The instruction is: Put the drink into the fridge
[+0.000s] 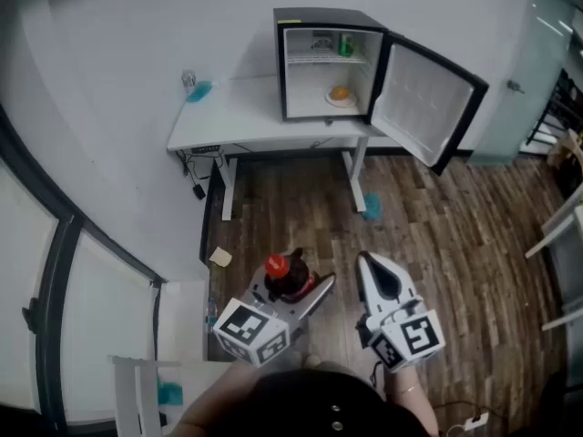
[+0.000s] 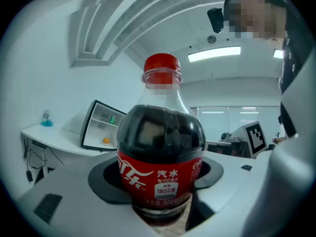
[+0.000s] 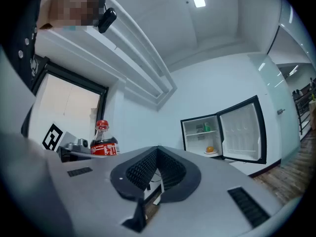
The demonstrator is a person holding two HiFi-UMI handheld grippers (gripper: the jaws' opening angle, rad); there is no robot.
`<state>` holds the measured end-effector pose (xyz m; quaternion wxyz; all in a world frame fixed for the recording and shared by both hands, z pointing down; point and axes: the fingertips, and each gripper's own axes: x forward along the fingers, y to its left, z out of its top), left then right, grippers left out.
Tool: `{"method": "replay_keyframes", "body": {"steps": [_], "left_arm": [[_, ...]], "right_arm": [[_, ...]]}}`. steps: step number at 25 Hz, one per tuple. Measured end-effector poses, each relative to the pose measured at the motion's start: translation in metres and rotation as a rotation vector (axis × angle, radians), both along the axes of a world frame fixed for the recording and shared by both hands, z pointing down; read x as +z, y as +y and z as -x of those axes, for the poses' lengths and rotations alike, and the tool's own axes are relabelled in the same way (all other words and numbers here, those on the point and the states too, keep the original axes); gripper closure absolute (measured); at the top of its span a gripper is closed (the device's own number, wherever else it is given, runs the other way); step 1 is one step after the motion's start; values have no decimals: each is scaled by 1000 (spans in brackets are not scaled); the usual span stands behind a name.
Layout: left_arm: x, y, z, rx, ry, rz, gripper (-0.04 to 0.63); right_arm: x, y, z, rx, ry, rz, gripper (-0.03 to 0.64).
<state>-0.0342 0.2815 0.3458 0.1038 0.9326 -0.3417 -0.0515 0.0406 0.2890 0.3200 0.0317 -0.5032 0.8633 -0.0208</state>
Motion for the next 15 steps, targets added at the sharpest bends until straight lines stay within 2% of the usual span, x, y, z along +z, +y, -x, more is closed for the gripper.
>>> {"method": "replay_keyframes", "body": {"steps": [10,15], "left_arm": [[1,1,-5,27,-8,1,278],[3,-2,-5,22,-7,5,278]], "right_arm": [[6,2,3,1,-7,15,609],[6,-2,1,-14,-71,25,609]]}}
